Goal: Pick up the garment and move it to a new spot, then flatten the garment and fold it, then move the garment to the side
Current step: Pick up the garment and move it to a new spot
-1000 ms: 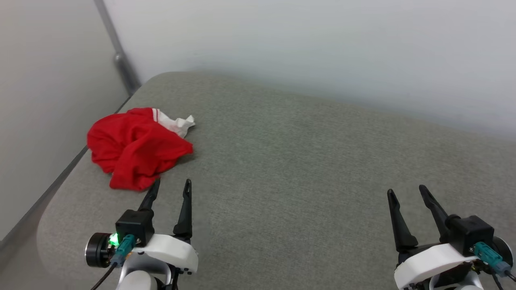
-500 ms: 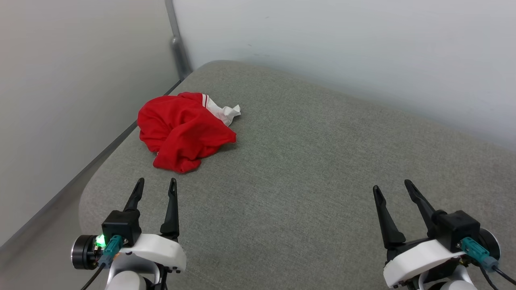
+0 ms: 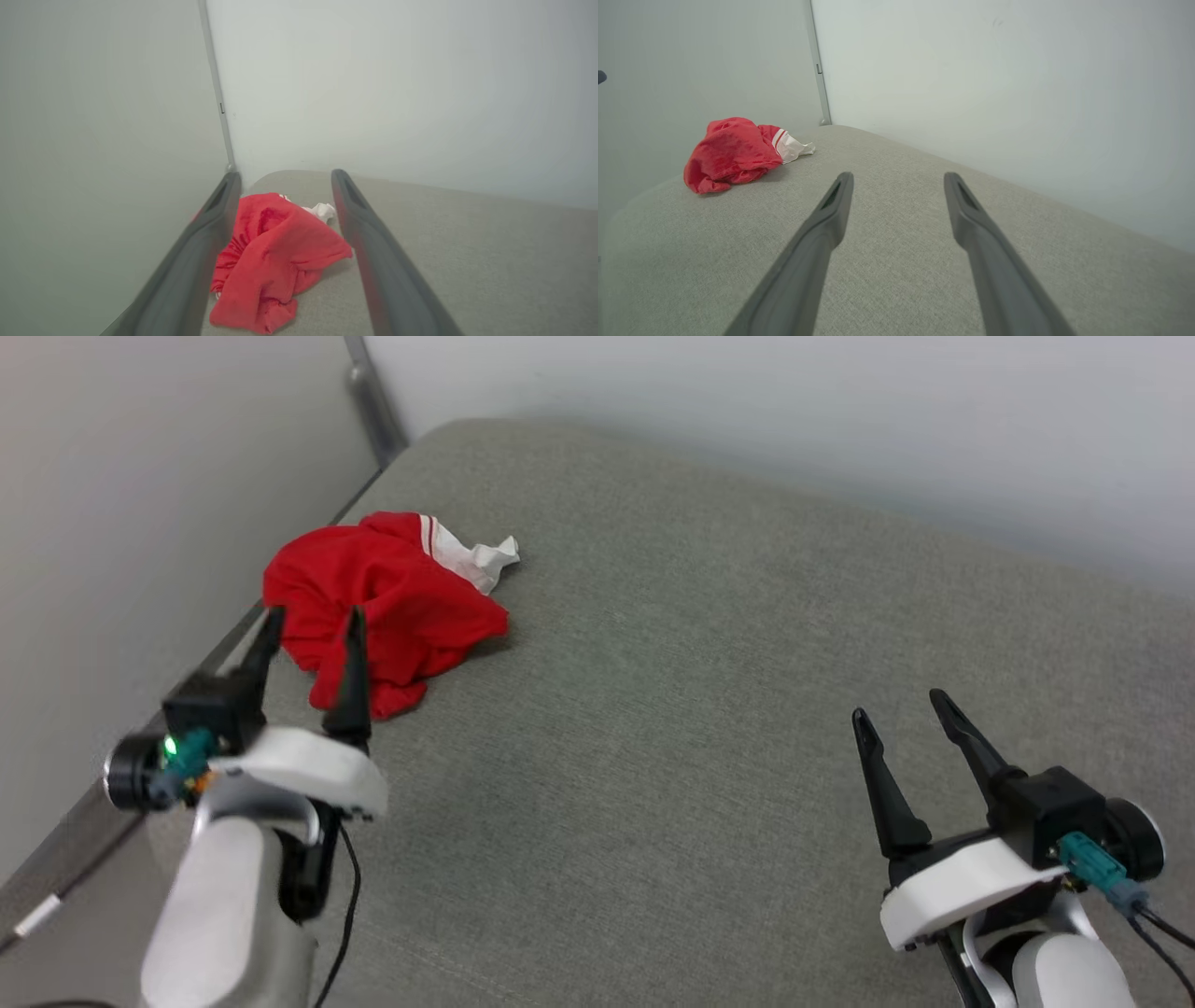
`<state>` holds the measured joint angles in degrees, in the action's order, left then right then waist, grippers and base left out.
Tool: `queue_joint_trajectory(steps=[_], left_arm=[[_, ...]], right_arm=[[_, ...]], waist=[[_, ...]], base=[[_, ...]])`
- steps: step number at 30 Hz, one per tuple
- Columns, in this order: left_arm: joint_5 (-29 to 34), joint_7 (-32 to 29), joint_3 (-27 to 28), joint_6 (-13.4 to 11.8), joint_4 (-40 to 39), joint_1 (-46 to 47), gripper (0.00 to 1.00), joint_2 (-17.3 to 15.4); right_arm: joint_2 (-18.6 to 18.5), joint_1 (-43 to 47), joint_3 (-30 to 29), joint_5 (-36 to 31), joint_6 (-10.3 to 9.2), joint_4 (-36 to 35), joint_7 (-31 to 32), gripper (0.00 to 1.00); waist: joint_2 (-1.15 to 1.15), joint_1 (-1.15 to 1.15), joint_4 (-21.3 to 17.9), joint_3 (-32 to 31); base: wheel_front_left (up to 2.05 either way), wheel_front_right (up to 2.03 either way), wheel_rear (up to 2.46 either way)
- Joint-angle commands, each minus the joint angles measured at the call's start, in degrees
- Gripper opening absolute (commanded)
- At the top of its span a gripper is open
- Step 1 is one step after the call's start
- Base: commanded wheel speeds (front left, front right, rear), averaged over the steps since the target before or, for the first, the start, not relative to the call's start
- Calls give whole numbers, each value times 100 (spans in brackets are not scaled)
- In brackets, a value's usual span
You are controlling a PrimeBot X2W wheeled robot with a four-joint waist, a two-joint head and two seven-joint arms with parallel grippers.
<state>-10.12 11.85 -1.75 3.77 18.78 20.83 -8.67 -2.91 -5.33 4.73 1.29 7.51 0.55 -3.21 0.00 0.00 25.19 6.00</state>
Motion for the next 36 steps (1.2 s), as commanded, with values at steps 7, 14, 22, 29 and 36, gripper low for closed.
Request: queue_joint_trajectory(steps=[7, 14, 22, 29, 36], left_arm=[[-576, -1340, 274, 220, 452, 1499, 100, -592], [-1257, -3464, 269, 354, 1505, 2568, 100, -1379], [-1921, -4860, 130, 371, 2627, 2916, 100, -1941], [-2349, -5185, 211, 362, 3518, 2633, 41, -1818], [-2026, -3701, 116, 278, 3504, 2817, 0, -1873]], right_arm=[[-1, -471, 15, -253, -4, -234, 163, 100], [-52, -899, 35, -317, -4, -372, 183, 100], [-74, -1262, 122, -301, -4, -290, 68, 100], [-60, -1292, 91, -263, -4, -155, 12, 100], [-54, -1065, 27, -245, -4, 6, -11, 100]], waist=[[0, 0, -698, 1115], [0, 0, -1170, 1982], [0, 0, -1516, 2537], [0, 0, -1625, 2551], [0, 0, -1433, 1963]], base=[[0, 0, 0], [0, 0, 0], [0, 0, 0], [0, 0, 0], [0, 0, 0]])
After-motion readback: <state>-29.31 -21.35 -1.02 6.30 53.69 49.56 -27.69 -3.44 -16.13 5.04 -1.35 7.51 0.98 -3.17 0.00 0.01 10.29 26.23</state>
